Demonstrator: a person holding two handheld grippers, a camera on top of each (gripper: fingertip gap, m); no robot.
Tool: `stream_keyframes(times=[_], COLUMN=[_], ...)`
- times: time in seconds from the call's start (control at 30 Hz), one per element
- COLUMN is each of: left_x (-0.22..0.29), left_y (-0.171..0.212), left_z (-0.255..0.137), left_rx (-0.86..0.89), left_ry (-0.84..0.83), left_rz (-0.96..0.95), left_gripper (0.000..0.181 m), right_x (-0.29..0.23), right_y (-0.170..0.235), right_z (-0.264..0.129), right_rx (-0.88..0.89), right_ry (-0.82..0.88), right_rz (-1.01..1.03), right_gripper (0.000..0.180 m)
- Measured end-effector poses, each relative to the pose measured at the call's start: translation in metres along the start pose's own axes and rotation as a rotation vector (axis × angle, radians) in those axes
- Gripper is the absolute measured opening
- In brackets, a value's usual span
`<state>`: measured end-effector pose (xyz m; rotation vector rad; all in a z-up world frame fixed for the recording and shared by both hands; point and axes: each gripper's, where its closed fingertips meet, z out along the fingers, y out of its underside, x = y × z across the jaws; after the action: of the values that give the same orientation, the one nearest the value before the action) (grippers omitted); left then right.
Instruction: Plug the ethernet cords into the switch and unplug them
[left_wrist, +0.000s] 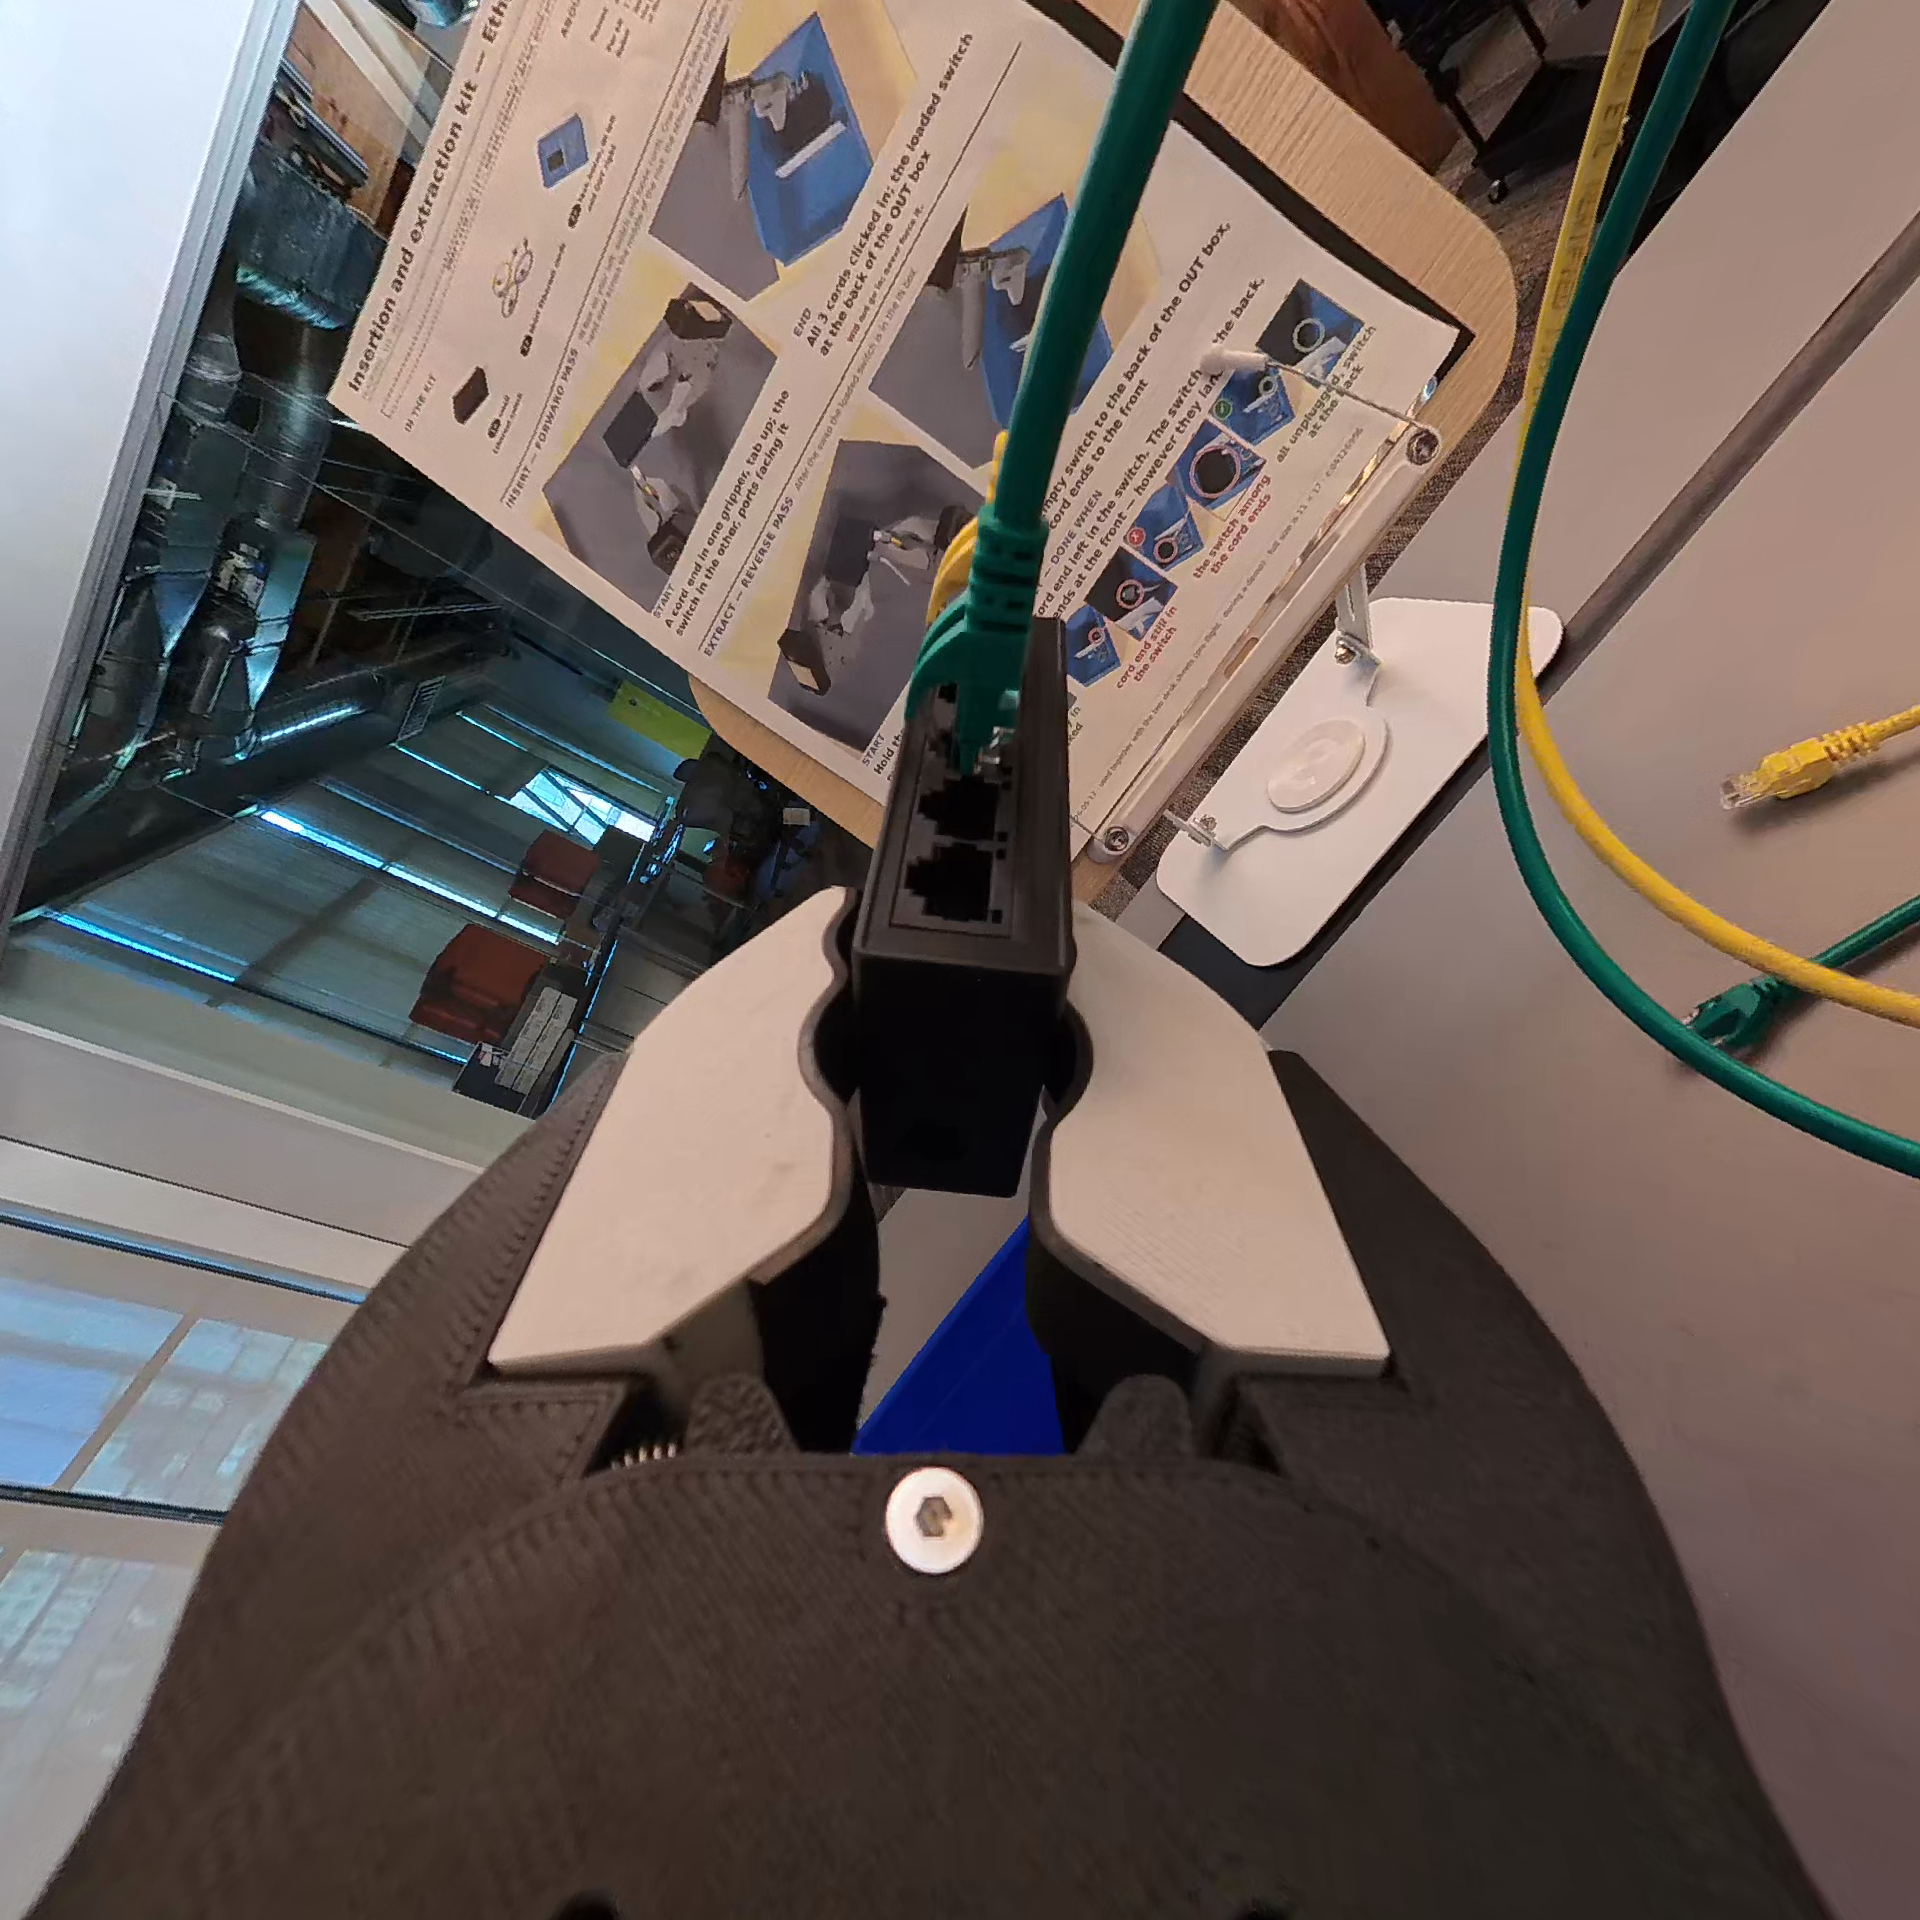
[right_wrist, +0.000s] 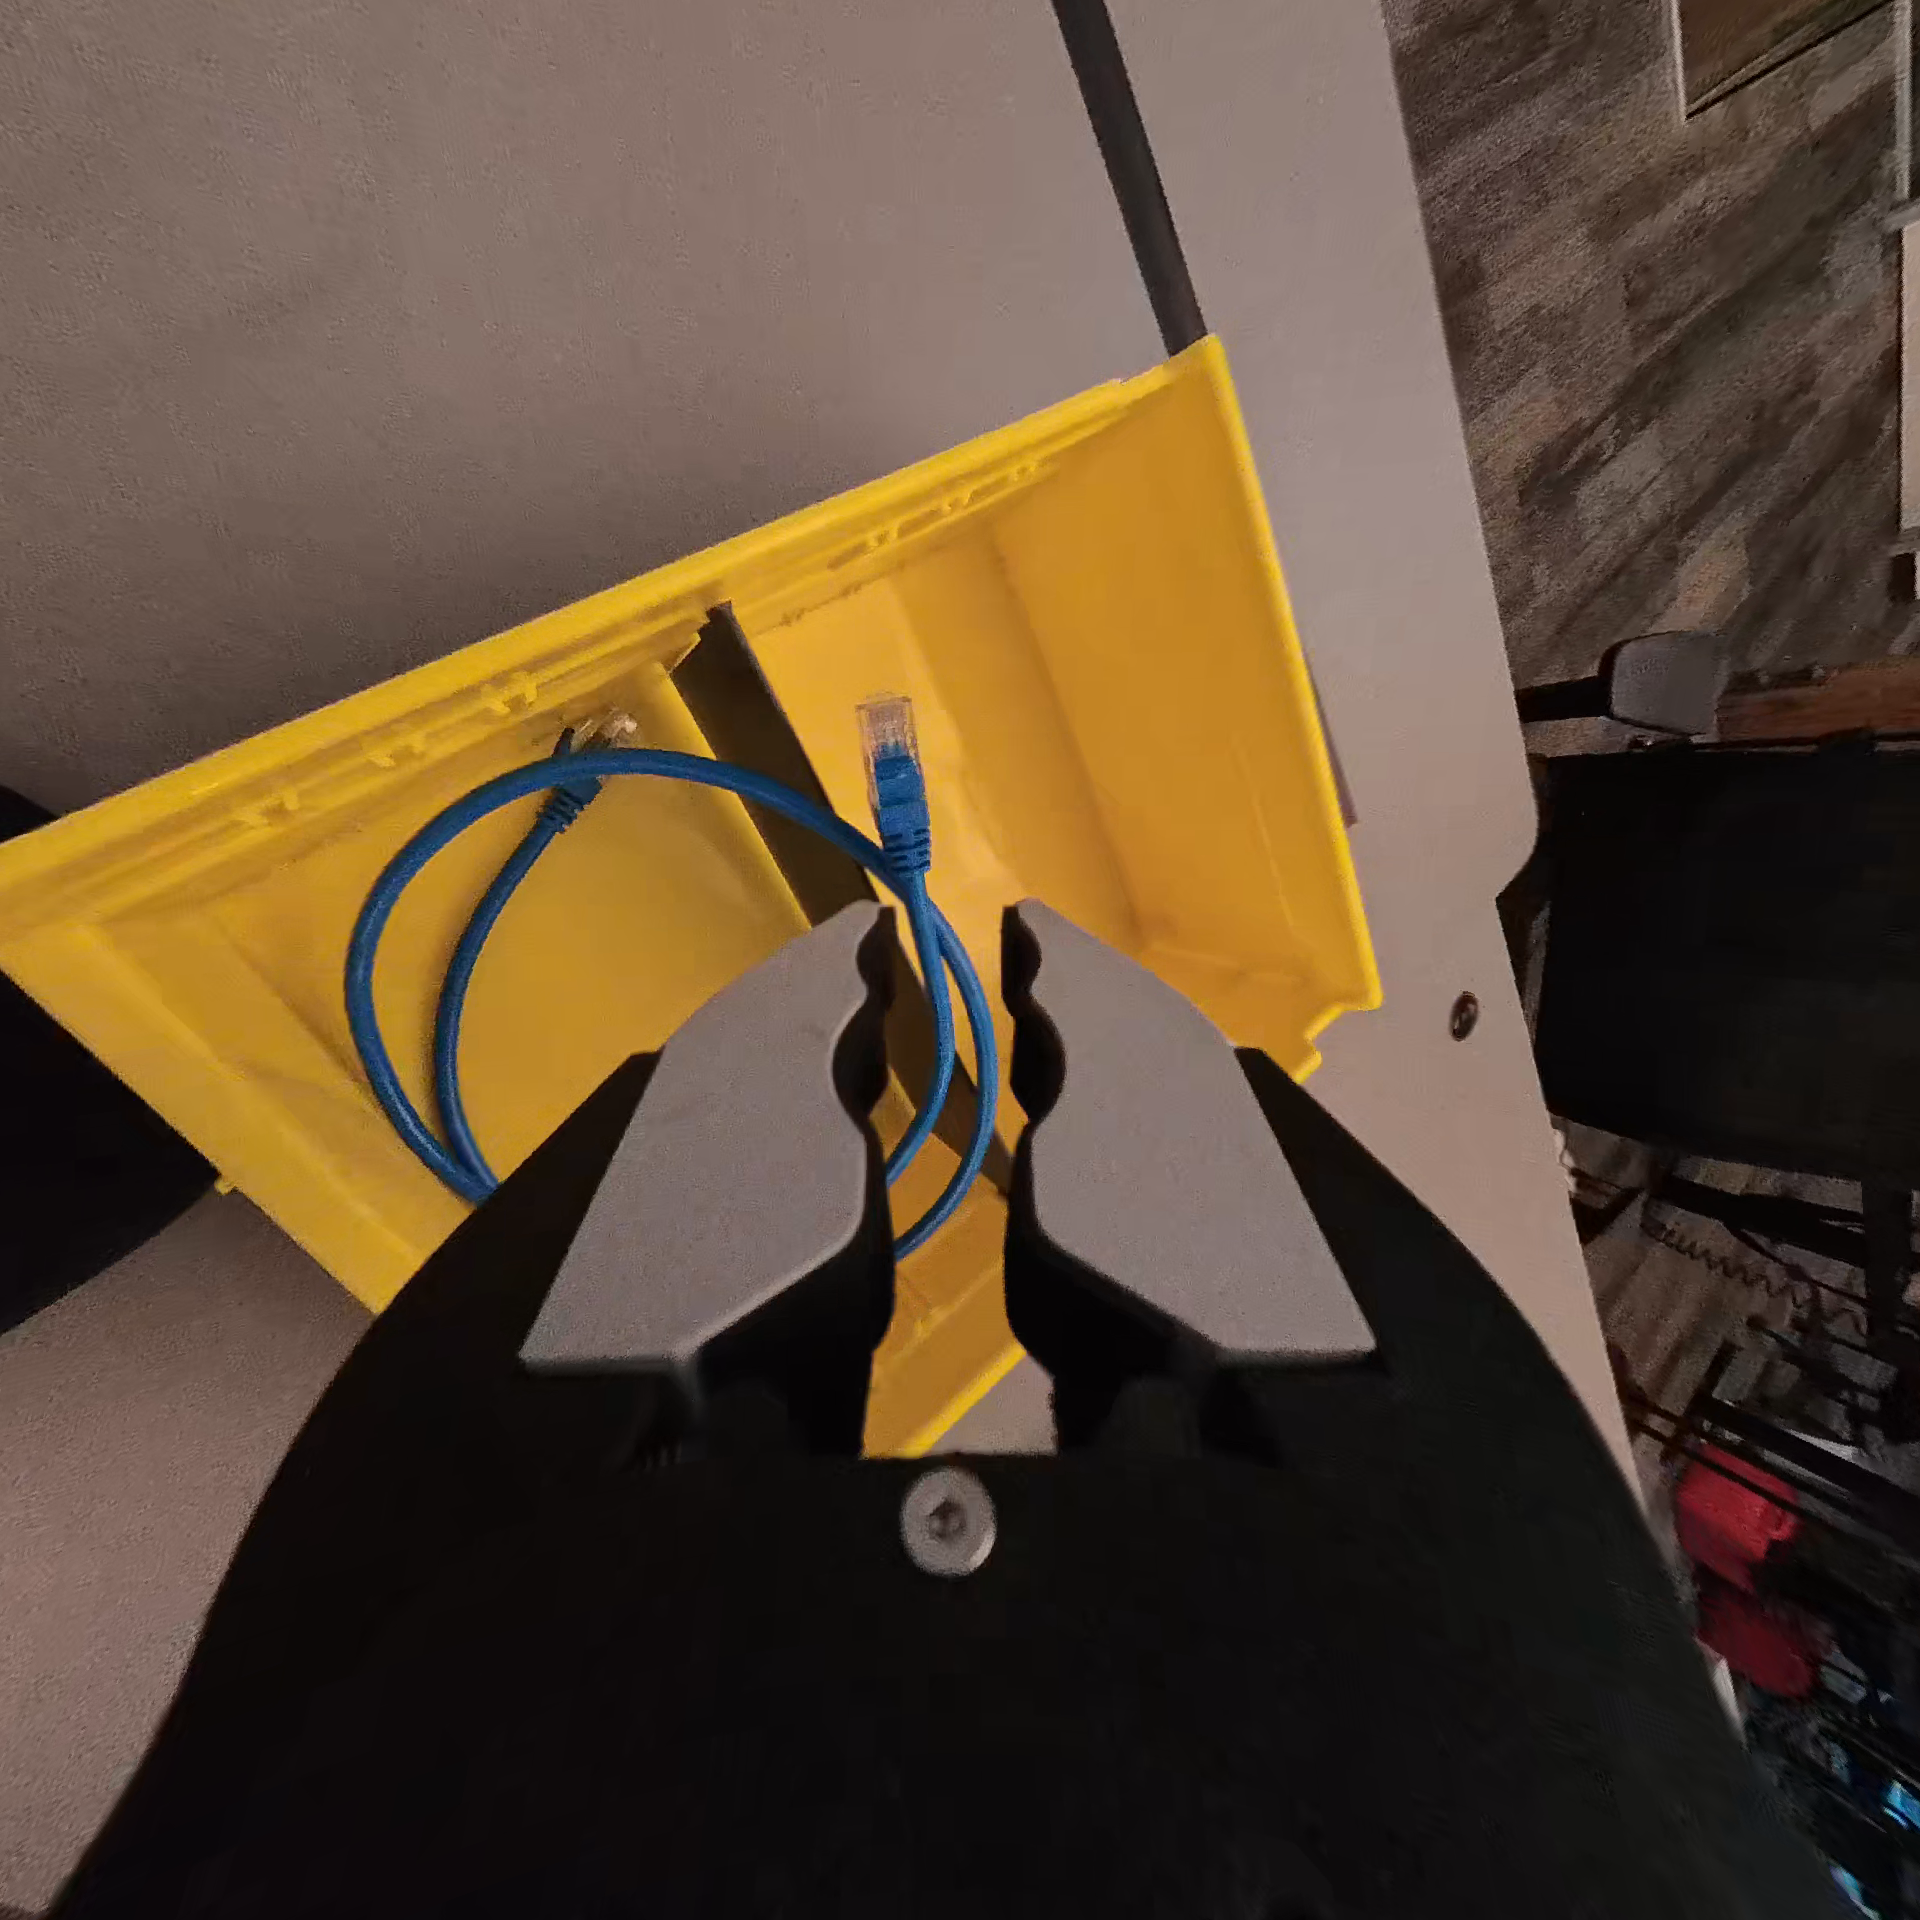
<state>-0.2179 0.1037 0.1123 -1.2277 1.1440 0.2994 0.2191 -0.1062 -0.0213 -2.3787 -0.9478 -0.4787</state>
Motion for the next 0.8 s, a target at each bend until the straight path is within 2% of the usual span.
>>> stream_keyframes(times=[0.17,0.23,0.33,0.43,0.53,0.6,0.67,0.8], left_x=[0.002,0.002,0.007,0.014,0.024,0.029,0.034,0.055], left_y=[-0.003,-0.006,-0.015,-0.029,-0.048,-0.057,-0.067,-0.085], left_z=[-0.001,-0.002,-0.003,-0.006,-0.011,-0.014,-0.016,-0.018], left_rx=[0.006,0.02,0.07,0.145,0.24,0.27,0.299,0.349], left_ry=[-0.001,-0.005,0.007,-0.001,-0.008,-0.044,-0.083,-0.083], left_rz=[0.009,0.012,0.038,0.087,0.141,0.193,0.245,0.339], left_gripper=[0.03,0.03,0.03,0.03,0.03,0.03,0.03,0.029], right_x=[-0.001,0.002,0.003,-0.004,-0.036,-0.067,-0.104,-0.125], right_y=[0.008,-0.007,-0.089,-0.187,-0.261,-0.296,-0.323,-0.349], right_z=[0.008,0.007,-0.03,-0.098,-0.155,-0.177,-0.182,-0.151], right_rx=[-0.058,0.001,0.319,0.701,0.96,1.041,1.061,0.903], right_ry=[-0.03,0.007,0.085,0.187,0.18,0.132,0.05,0.094], right_rz=[0.038,0.071,0.088,0.112,0.103,0.079,0.017,-0.095], right_gripper=[0.013,0.012,0.012,0.022,0.023,0.021,0.019,0.022])
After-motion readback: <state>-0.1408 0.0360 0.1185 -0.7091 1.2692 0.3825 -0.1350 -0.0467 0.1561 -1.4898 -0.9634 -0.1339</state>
